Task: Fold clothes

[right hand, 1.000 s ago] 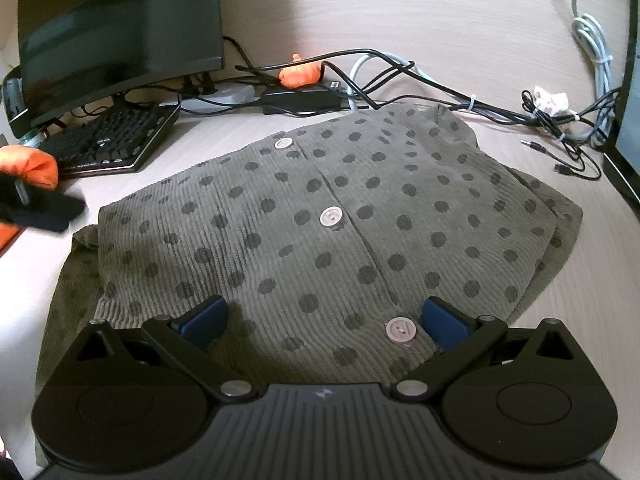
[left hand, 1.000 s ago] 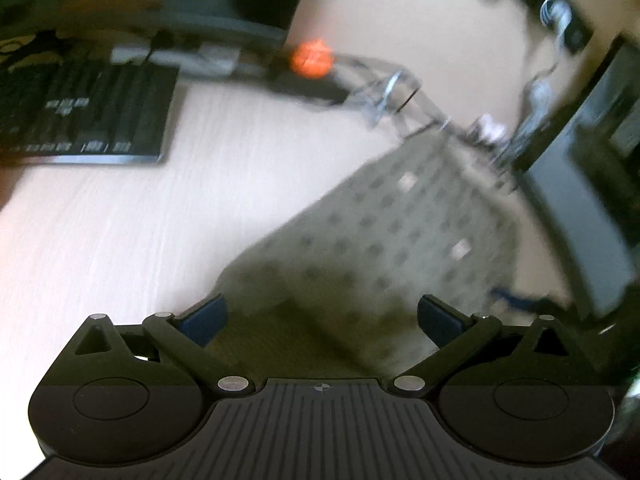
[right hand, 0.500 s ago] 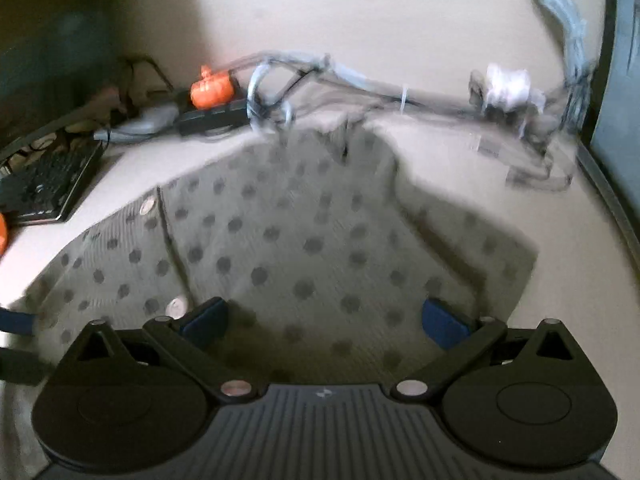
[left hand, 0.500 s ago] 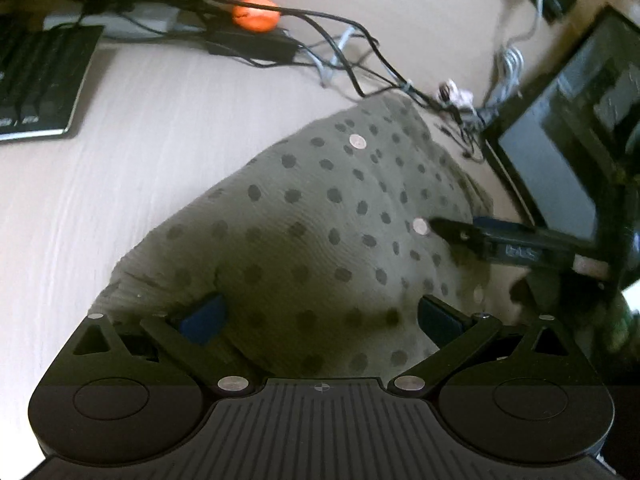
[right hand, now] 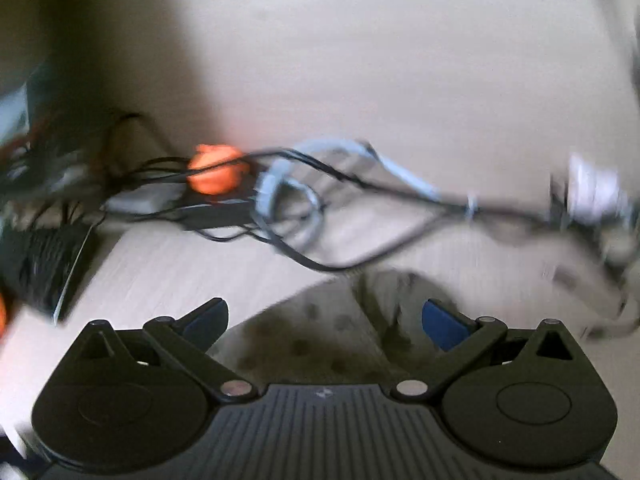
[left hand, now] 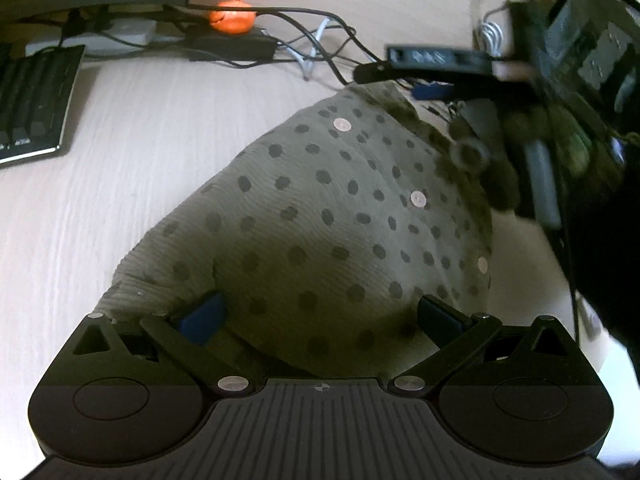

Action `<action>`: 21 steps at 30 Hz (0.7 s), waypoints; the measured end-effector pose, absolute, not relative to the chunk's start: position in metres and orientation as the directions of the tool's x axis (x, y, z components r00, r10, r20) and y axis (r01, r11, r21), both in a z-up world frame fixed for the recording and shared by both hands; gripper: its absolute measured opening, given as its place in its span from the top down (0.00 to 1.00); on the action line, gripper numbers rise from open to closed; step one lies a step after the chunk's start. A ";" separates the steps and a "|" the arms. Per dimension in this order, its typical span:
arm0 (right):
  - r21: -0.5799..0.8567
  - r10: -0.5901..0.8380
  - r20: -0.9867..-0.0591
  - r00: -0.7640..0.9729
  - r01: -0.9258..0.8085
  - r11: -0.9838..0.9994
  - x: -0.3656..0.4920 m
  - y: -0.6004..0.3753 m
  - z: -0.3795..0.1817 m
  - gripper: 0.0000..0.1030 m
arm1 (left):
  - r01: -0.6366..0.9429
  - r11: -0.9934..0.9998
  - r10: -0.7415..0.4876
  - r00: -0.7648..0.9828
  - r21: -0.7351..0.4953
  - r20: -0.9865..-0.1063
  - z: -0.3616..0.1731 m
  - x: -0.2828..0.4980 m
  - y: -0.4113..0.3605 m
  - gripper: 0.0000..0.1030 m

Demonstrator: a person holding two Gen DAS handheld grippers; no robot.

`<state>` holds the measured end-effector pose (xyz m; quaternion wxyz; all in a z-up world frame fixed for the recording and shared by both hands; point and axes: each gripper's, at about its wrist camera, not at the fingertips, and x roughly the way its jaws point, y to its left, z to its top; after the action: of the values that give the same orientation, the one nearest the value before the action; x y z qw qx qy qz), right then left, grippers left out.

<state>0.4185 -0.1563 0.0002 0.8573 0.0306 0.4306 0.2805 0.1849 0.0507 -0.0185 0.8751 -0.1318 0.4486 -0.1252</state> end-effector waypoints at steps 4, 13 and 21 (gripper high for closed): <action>0.449 0.600 -0.696 0.395 -0.412 0.793 0.437 -0.157 -0.018 0.00 | 0.102 0.933 -0.338 0.571 -0.344 -0.748 -0.019 0.183 0.051 0.00; 0.593 0.642 -0.411 0.648 -0.345 0.728 0.437 -0.204 0.027 0.00 | 0.114 0.938 -0.331 0.567 -0.326 -0.754 -0.018 0.179 0.049 0.00; 0.317 0.585 -0.588 0.559 -0.506 0.802 0.368 -0.207 0.012 0.00 | 0.118 0.939 -0.331 0.568 -0.324 -0.753 -0.018 0.178 0.050 0.00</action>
<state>0.3677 -0.2065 0.0120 0.8811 0.0559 0.3533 0.3093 0.1782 0.0498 -0.0178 0.8775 -0.1196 0.4466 -0.1279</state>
